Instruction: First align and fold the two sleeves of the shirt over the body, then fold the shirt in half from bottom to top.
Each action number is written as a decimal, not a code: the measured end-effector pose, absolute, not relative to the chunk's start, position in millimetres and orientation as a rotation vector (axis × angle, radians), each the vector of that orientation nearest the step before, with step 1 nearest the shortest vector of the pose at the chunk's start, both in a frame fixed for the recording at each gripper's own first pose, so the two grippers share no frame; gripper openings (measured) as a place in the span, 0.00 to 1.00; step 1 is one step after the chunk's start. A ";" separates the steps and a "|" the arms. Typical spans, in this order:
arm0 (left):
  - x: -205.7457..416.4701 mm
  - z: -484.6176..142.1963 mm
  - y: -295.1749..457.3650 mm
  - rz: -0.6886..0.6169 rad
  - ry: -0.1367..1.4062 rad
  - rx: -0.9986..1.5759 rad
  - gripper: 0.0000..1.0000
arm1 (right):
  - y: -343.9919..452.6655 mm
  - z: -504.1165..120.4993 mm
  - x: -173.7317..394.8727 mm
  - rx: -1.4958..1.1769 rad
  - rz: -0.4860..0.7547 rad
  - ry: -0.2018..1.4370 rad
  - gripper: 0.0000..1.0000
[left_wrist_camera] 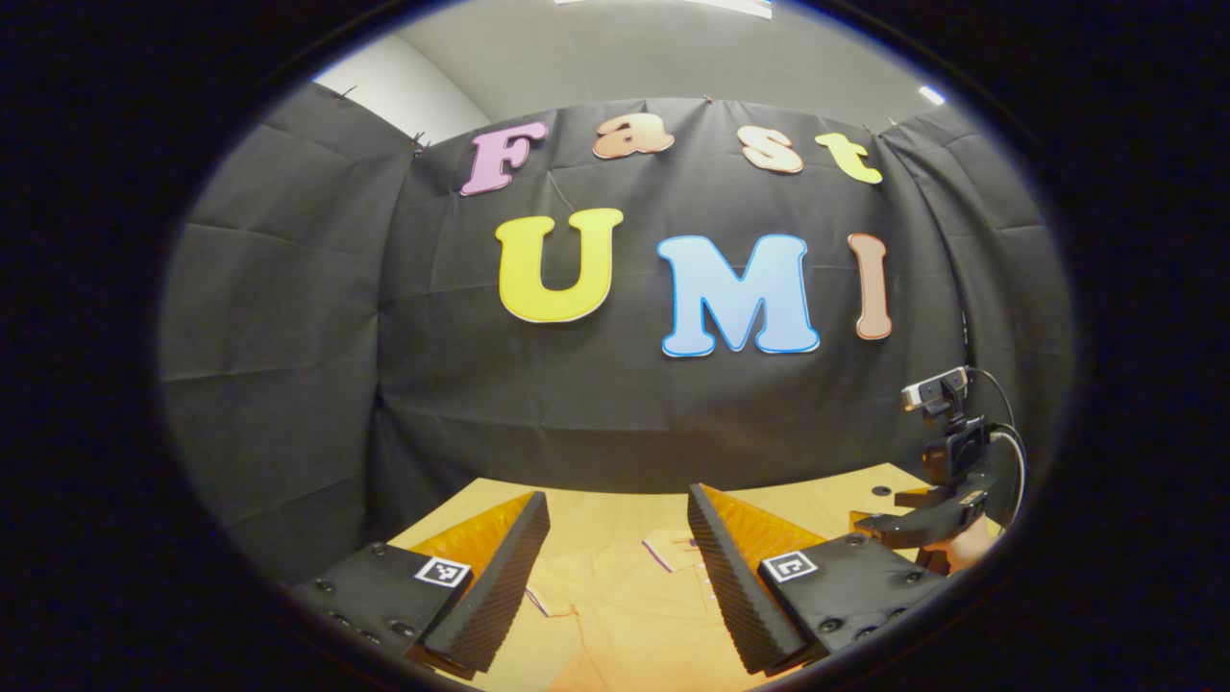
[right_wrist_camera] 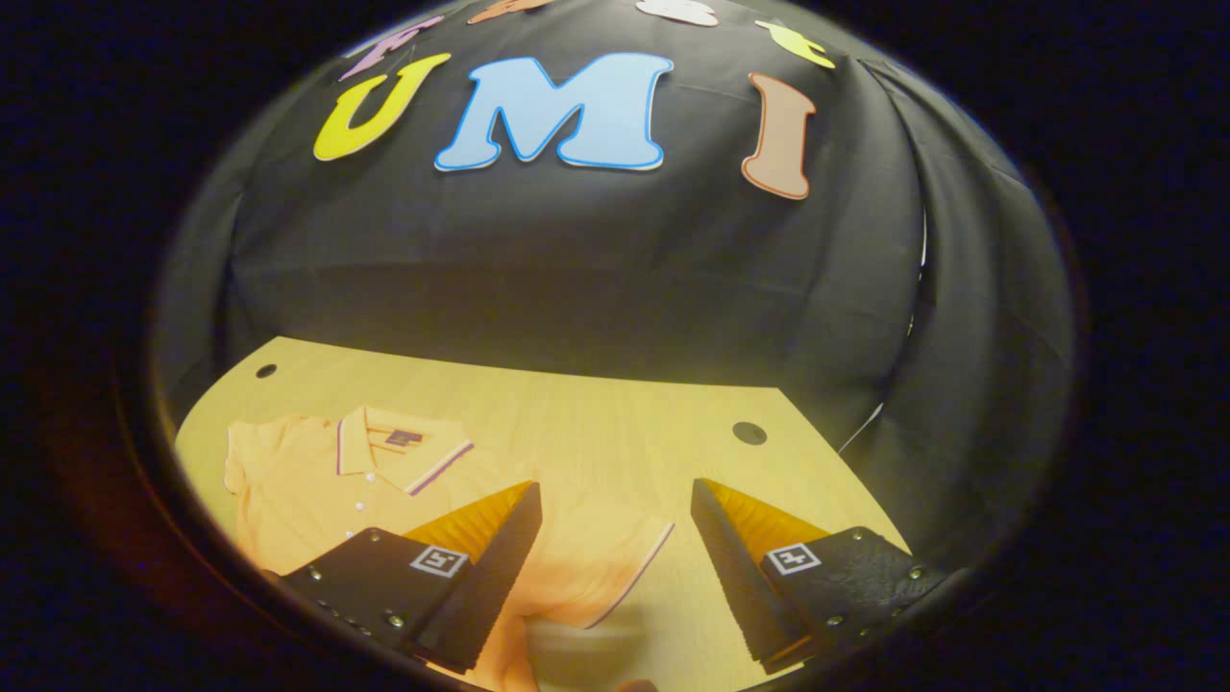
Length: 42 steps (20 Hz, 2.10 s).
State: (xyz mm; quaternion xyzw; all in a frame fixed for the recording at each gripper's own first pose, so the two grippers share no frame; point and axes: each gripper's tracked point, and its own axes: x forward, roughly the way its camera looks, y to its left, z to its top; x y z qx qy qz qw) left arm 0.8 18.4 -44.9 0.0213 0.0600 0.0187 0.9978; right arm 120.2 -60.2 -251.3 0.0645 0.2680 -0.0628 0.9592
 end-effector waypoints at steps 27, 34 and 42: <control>-23.6 -48.4 16.7 0.076 0.155 0.060 0.96 | -58.9 -369.4 136.7 0.328 -0.127 0.838 0.97; -26.6 -44.8 20.9 0.075 0.146 0.069 0.96 | -51.3 -367.6 138.1 0.350 -0.130 0.846 0.43; -33.0 -42.5 31.5 0.094 0.137 0.063 0.96 | -47.0 -346.1 141.0 0.324 -0.131 0.807 0.06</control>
